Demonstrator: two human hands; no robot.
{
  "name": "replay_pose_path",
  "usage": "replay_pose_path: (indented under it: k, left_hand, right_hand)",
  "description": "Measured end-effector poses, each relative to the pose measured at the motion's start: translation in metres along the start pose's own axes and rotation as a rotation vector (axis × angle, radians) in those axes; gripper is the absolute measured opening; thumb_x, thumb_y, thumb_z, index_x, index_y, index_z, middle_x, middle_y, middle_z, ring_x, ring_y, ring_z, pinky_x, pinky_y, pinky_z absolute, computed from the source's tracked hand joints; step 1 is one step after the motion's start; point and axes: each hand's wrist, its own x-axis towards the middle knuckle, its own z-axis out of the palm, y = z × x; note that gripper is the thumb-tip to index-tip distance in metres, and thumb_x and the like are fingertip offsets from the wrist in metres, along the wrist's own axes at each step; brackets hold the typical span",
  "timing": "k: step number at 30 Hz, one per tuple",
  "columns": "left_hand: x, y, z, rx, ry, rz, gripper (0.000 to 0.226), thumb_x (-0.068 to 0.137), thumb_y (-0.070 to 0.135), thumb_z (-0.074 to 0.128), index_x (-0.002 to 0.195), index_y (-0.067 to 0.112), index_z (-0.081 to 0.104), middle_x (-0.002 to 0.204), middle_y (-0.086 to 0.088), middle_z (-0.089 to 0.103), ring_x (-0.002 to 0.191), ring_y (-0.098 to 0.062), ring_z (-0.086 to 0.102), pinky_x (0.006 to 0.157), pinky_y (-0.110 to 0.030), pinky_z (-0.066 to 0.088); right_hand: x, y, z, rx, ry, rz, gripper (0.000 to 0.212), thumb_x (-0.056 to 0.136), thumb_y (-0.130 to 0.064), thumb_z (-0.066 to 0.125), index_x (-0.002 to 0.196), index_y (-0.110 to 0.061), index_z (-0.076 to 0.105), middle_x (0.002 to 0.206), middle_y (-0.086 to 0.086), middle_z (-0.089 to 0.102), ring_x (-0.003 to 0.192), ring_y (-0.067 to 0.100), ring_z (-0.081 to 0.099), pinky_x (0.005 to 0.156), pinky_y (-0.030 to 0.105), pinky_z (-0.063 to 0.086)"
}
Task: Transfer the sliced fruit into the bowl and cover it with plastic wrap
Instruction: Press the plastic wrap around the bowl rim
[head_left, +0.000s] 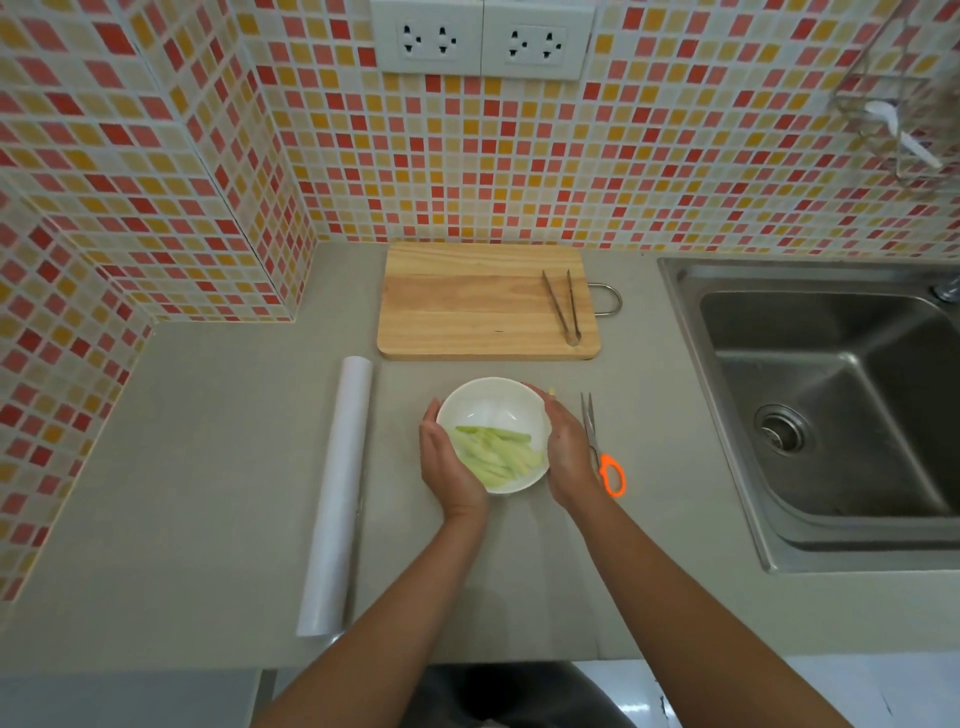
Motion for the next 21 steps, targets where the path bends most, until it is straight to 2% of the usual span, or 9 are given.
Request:
replay_pose_path:
  k: [3,6,8,10,12,15,16,18,21]
  left_hand:
    - [0.009,-0.001,0.0,-0.104,-0.063,-0.121,0.061,0.103,0.045,0.02,0.126,0.003,0.059,0.129,-0.017,0.061,0.122,-0.032,0.056,0.106,-0.045,0.044]
    - [0.018,0.0,-0.003,-0.063,-0.125,-0.175,0.065,0.103,0.048,0.012,0.118,0.012,0.064,0.115,-0.009,0.067,0.111,-0.024,0.061,0.088,-0.027,0.052]
    - [0.024,0.001,-0.007,0.041,-0.182,-0.191,0.066,0.102,0.05,0.009,0.12,0.017,0.063,0.116,-0.004,0.067,0.11,-0.018,0.062,0.08,-0.017,0.052]
    - [0.032,0.006,-0.01,0.143,-0.234,-0.2,0.07,0.101,0.052,0.006,0.129,0.018,0.06,0.118,0.0,0.066,0.107,-0.013,0.062,0.075,-0.01,0.05]
    - [0.038,0.012,-0.014,0.213,-0.209,-0.173,0.071,0.099,0.055,0.007,0.133,0.02,0.058,0.127,0.002,0.064,0.115,-0.011,0.059,0.085,-0.011,0.047]
    - [0.031,0.016,-0.018,0.148,-0.066,-0.08,0.069,0.099,0.057,0.01,0.138,0.019,0.053,0.144,0.002,0.052,0.136,-0.01,0.044,0.115,-0.026,0.029]
    - [0.024,0.015,-0.018,0.125,-0.047,-0.07,0.067,0.099,0.056,0.012,0.139,0.019,0.051,0.146,0.002,0.05,0.137,-0.01,0.043,0.117,-0.029,0.027]
    - [0.008,0.011,-0.012,0.112,-0.048,-0.088,0.062,0.1,0.055,0.015,0.139,0.022,0.051,0.144,0.005,0.052,0.134,-0.011,0.046,0.114,-0.03,0.033]
    - [-0.001,0.012,0.001,0.061,-0.038,-0.116,0.055,0.101,0.053,0.02,0.134,0.027,0.056,0.139,0.005,0.055,0.128,-0.014,0.051,0.105,-0.029,0.041]
  right_hand:
    - [-0.004,0.007,0.001,0.01,0.047,-0.01,0.034,0.099,-0.031,0.039,0.103,-0.034,0.073,0.109,-0.007,0.072,0.105,0.012,0.066,0.084,0.027,0.051]
    - [-0.008,0.01,0.002,0.044,0.102,-0.006,0.034,0.1,-0.029,0.037,0.101,-0.034,0.07,0.11,-0.005,0.07,0.11,0.016,0.062,0.095,0.032,0.048]
    - [-0.008,0.013,0.0,0.102,0.123,0.025,0.031,0.1,-0.031,0.039,0.104,-0.026,0.069,0.098,-0.008,0.073,0.099,0.011,0.066,0.083,0.024,0.053]
    - [-0.008,0.014,-0.005,0.131,0.104,0.035,0.03,0.098,-0.029,0.042,0.097,-0.024,0.071,0.085,-0.012,0.075,0.086,0.007,0.068,0.071,0.02,0.054]
    - [-0.007,0.008,-0.01,0.124,0.093,-0.004,0.026,0.094,-0.024,0.049,0.088,-0.024,0.074,0.085,-0.01,0.074,0.085,0.008,0.067,0.073,0.02,0.053]
    - [-0.002,-0.011,-0.01,0.131,0.122,-0.059,0.022,0.091,-0.022,0.056,0.103,-0.014,0.073,0.097,-0.001,0.073,0.092,0.013,0.067,0.074,0.016,0.054]
    - [0.0,-0.018,-0.008,0.111,0.106,-0.07,0.027,0.092,-0.022,0.055,0.111,-0.01,0.069,0.106,0.004,0.072,0.099,0.016,0.067,0.081,0.02,0.054]
    - [0.004,-0.027,-0.002,0.021,0.029,-0.068,0.036,0.094,-0.024,0.053,0.123,-0.005,0.062,0.122,0.011,0.067,0.113,0.021,0.062,0.094,0.031,0.051]
    - [0.004,-0.023,0.005,-0.045,-0.053,-0.053,0.032,0.096,-0.023,0.048,0.121,-0.015,0.066,0.12,-0.005,0.065,0.106,0.002,0.061,0.081,0.015,0.049]
